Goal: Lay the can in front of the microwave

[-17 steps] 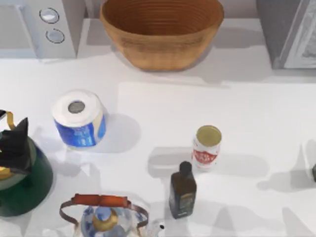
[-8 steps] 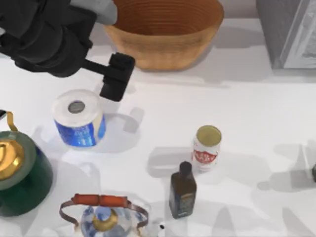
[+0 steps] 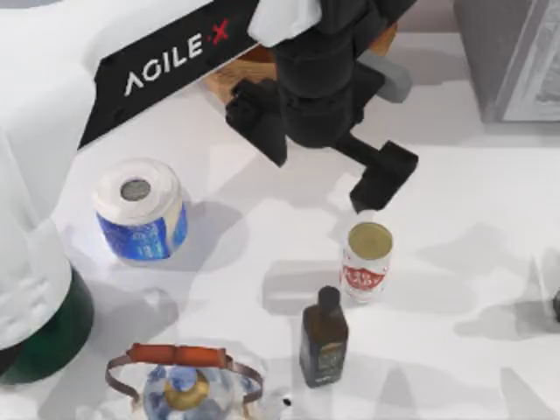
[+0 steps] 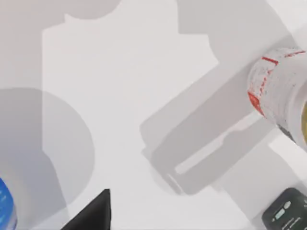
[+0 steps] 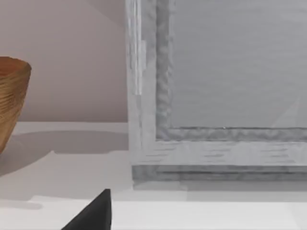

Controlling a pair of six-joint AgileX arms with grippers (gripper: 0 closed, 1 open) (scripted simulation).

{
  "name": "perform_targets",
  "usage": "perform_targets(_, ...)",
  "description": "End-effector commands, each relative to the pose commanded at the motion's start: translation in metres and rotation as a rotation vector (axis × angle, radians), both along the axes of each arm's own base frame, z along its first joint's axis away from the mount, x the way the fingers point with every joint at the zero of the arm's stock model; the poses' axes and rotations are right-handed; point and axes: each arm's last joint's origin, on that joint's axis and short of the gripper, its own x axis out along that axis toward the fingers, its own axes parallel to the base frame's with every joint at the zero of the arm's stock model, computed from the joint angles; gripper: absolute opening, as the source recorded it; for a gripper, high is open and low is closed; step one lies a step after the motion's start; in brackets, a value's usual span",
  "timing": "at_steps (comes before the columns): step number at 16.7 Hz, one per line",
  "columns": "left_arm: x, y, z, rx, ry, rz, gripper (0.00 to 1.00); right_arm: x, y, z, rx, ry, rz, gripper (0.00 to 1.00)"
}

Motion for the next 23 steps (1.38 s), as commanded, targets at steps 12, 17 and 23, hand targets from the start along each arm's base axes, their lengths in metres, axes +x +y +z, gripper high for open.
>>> perform_targets(12,-0.009,-0.061,-0.041,0.091,0.088,-0.107,1.0,0.0,0.0,0.0,0.0,0.0,0.0,1.0)
perform_targets(17,-0.009,-0.063,-0.065,0.09,0.087,-0.112,1.0,0.0,0.0,0.0,0.0,0.0,0.0,1.0)
perform_targets(23,-0.011,-0.062,-0.101,0.092,0.088,-0.112,1.0,0.0,0.0,0.0,0.0,0.0,0.0,1.0)
